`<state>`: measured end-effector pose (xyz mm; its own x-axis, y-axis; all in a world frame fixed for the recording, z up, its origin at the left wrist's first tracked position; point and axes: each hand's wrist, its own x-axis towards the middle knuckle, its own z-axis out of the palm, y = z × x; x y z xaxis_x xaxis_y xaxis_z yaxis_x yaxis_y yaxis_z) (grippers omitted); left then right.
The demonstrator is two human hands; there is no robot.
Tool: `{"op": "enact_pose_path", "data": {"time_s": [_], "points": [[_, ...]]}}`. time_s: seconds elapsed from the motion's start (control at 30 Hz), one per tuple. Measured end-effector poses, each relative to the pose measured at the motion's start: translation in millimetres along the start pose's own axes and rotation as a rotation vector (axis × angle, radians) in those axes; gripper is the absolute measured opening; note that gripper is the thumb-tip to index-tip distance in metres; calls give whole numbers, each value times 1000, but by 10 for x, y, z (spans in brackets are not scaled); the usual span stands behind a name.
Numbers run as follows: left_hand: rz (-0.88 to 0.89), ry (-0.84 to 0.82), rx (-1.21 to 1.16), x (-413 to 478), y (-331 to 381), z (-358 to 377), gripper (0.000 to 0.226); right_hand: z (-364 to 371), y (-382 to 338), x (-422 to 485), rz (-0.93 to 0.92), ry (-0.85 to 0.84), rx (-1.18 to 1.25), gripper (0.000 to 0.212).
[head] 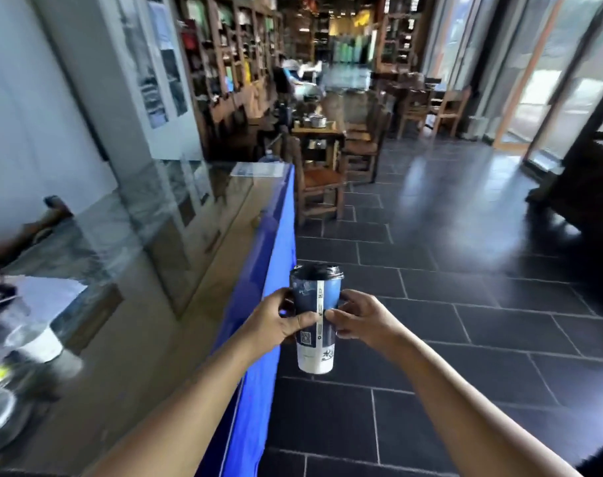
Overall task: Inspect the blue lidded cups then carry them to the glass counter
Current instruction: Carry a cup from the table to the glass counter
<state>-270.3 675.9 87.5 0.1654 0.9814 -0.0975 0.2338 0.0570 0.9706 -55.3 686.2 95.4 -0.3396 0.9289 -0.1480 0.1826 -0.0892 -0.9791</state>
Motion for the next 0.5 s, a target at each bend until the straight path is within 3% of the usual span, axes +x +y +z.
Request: {"op": "enact_pose_path", "data": {"time_s": [0.1, 0.27, 0.4, 0.5], "points": [[-25, 135, -7, 218, -137, -350, 63, 139, -49, 687, -7, -120, -54, 14], [-75, 396, 23, 549, -313, -830, 73, 389, -185, 1755, -60, -376, -192, 22], [-160, 585, -69, 658, -304, -1006, 51, 638, -286, 2502, -114, -583, -271, 23], [-223, 734, -147, 599, -342, -1071, 56, 882, -368, 2837, -132, -757, -316, 34]]}}
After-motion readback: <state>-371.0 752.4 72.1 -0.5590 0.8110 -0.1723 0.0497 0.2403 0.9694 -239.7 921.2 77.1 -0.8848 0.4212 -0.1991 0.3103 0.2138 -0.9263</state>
